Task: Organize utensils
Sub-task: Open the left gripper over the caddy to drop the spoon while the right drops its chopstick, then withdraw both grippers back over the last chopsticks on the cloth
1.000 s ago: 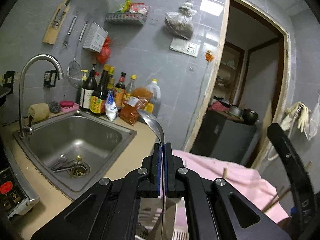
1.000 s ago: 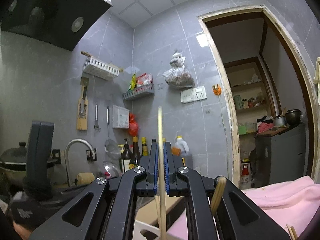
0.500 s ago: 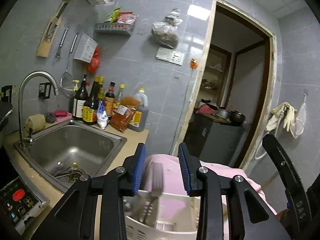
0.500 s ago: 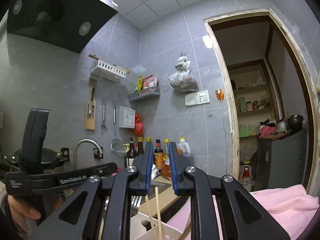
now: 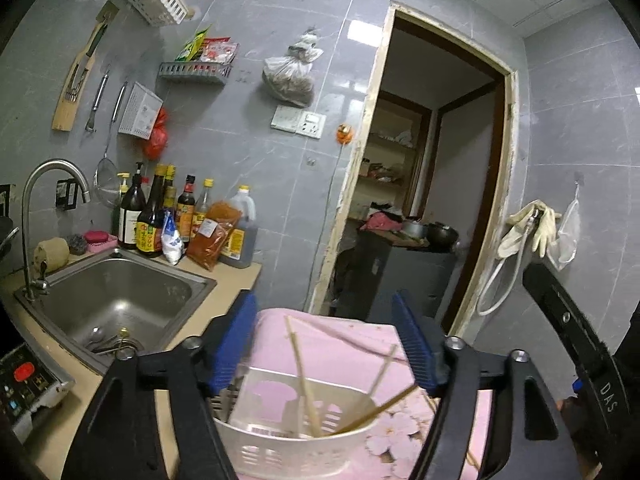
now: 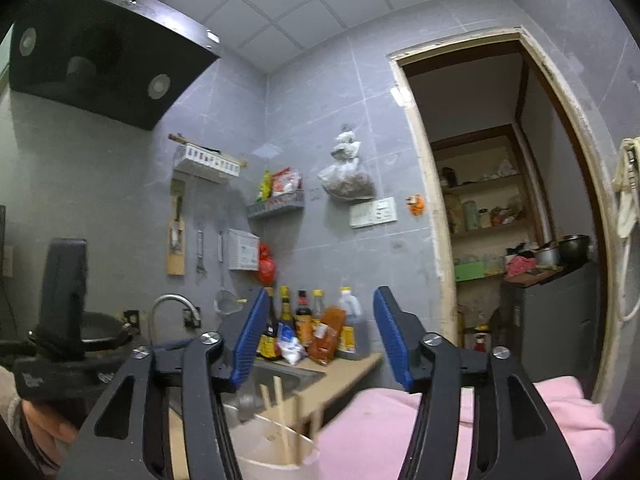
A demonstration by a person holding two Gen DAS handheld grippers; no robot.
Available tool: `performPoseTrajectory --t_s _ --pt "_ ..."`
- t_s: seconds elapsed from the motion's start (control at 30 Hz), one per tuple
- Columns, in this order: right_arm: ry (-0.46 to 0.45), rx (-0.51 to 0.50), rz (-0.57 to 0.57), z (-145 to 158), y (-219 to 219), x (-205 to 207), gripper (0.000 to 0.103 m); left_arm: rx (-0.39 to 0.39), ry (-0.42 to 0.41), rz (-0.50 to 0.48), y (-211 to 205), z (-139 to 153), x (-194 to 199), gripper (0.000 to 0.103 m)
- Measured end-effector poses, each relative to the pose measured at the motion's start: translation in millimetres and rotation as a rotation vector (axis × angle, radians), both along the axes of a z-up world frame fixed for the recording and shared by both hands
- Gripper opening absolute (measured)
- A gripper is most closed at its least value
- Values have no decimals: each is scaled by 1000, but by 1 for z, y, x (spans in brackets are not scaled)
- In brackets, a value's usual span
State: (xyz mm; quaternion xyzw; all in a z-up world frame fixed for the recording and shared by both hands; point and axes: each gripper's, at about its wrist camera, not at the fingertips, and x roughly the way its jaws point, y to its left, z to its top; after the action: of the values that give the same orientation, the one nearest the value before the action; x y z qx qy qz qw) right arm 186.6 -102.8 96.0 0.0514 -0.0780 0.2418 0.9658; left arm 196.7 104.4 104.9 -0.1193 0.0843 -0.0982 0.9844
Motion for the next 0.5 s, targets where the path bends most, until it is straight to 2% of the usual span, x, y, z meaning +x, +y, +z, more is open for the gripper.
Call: performPoseTrajectory --t_s 0.1,0.37,0.5 --pt "15 1 -38 1 -21 -9 78 5 -13 -23 -13 3 -9 80" --pt "42 18 -180 21 -98 -51 100 55 -20 -115 -60 10 -27 82" --pt "79 -28 -248 41 -133 -72 103 85 -2 -156 -88 10 -34 84"
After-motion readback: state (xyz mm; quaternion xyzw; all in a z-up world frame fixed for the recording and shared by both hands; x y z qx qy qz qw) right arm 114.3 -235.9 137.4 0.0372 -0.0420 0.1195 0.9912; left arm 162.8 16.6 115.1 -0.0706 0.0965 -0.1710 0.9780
